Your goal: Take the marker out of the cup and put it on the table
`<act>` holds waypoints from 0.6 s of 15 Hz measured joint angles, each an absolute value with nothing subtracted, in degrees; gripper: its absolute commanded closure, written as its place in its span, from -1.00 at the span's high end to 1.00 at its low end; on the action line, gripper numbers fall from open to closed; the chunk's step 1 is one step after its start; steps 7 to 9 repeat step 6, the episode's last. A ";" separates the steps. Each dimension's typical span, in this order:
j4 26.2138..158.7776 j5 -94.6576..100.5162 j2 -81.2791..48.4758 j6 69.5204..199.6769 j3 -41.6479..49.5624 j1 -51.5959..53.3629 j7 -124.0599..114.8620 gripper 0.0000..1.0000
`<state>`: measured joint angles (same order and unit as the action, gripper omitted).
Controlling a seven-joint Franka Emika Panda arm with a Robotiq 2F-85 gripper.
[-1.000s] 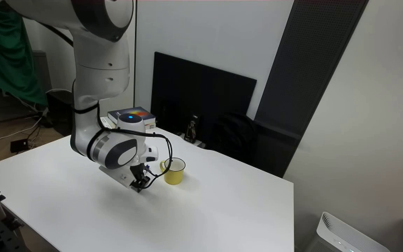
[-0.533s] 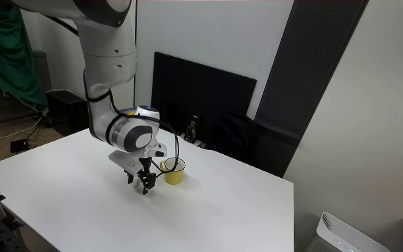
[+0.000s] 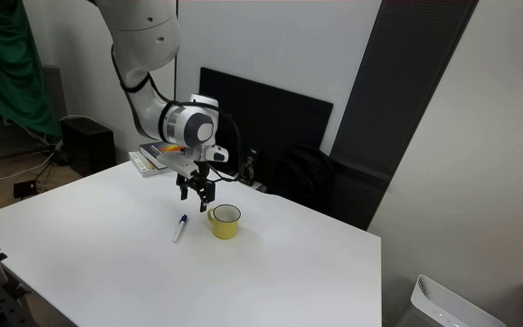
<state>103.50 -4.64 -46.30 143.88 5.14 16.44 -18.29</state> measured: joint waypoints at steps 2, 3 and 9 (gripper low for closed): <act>102.38 -3.96 -45.57 143.85 5.24 16.91 -20.45 1.00; 101.96 -3.64 -45.29 143.85 5.25 17.07 -21.37 1.00; 101.63 -3.45 -44.94 143.64 4.90 17.04 -21.63 1.00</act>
